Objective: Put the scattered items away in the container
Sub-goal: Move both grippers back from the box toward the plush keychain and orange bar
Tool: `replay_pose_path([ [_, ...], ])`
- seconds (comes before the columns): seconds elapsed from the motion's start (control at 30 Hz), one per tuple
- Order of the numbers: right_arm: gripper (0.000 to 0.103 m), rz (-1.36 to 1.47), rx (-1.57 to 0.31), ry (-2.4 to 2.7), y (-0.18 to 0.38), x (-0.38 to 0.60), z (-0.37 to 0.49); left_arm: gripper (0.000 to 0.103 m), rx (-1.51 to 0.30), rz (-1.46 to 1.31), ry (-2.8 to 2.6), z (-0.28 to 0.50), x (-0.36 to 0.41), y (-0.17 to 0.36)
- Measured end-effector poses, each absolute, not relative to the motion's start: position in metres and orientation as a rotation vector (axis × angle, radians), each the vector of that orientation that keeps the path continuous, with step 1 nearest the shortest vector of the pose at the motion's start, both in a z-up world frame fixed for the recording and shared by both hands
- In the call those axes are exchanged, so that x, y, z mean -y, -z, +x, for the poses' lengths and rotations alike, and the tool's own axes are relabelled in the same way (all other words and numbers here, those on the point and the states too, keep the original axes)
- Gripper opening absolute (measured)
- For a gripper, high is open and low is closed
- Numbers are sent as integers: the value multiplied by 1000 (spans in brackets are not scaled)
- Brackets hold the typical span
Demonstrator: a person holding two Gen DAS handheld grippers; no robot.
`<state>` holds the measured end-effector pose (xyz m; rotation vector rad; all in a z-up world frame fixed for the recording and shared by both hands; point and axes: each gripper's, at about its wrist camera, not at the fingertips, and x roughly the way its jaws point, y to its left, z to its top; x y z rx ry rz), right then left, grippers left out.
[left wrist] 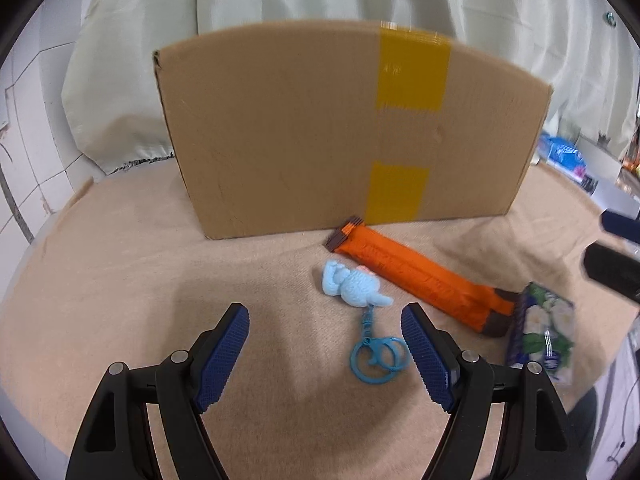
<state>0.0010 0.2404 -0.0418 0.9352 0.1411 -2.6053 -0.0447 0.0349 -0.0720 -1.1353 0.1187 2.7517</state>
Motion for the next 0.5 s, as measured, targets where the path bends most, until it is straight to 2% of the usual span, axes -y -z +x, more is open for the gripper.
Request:
replay_pose_path([
  [0.5, 103, 960, -138, 2593, 47, -241, -17, 79, -147, -1207, -2669, -82, -46, 89],
])
